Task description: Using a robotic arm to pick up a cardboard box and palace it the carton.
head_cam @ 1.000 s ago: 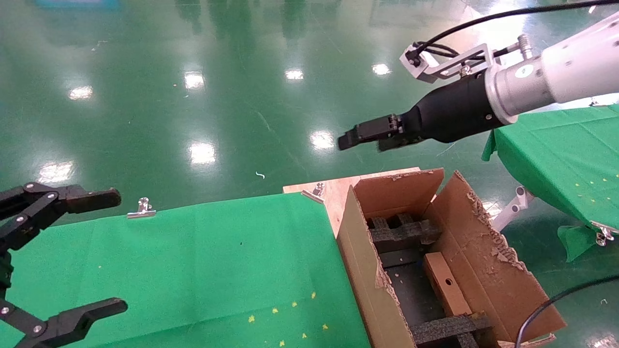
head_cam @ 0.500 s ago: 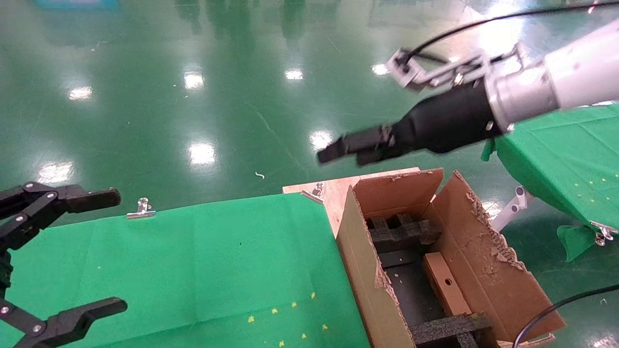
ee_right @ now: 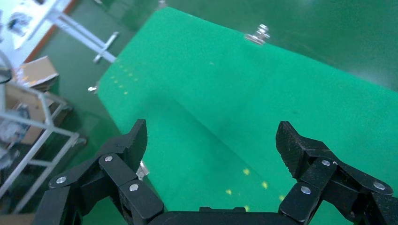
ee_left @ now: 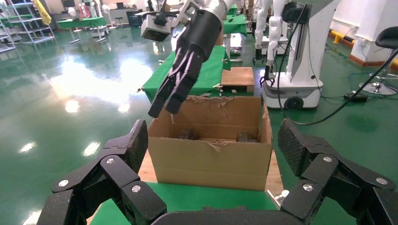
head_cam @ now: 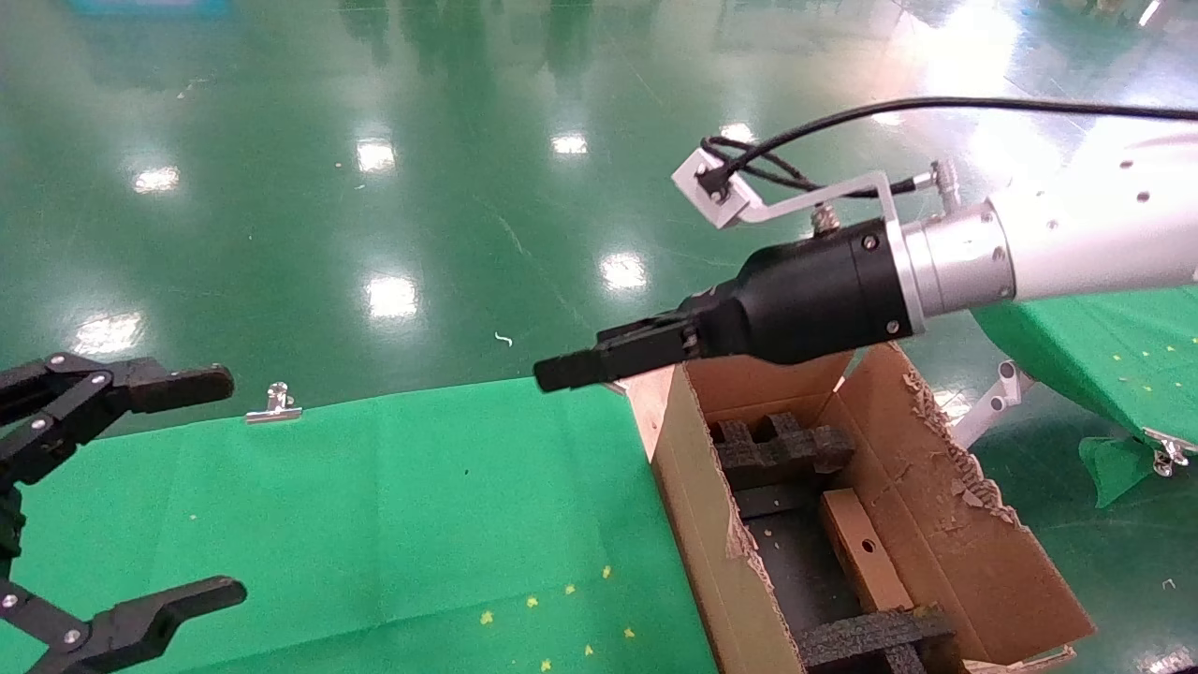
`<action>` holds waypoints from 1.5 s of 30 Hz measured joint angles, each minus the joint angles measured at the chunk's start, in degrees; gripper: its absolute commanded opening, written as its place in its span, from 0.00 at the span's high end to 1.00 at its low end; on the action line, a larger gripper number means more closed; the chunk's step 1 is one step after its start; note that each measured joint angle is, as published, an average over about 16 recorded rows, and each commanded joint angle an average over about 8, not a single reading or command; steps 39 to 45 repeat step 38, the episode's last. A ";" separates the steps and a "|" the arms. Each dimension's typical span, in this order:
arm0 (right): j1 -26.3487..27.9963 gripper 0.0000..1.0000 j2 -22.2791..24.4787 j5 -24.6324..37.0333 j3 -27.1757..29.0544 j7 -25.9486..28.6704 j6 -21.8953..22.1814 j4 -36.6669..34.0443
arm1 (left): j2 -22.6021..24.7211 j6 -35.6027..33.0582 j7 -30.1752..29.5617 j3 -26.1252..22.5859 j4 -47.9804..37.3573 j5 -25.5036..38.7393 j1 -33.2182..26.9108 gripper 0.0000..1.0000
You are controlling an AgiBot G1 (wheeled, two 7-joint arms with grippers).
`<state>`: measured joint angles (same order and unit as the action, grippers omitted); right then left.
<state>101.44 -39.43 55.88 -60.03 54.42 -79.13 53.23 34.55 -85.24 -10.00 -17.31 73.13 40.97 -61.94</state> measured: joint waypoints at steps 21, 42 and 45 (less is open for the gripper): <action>-20.74 0.00 2.30 -7.29 22.89 -22.72 -3.42 10.58 | -0.02 0.02 0.03 -0.05 0.00 -0.04 -0.01 0.00; -34.03 0.00 3.77 -11.97 37.56 -37.27 -5.61 17.36 | -0.03 0.04 0.04 -0.09 0.00 -0.06 -0.02 0.00; -34.03 0.00 3.77 -11.97 37.56 -37.27 -5.61 17.36 | -0.03 0.04 0.04 -0.09 0.00 -0.06 -0.02 0.00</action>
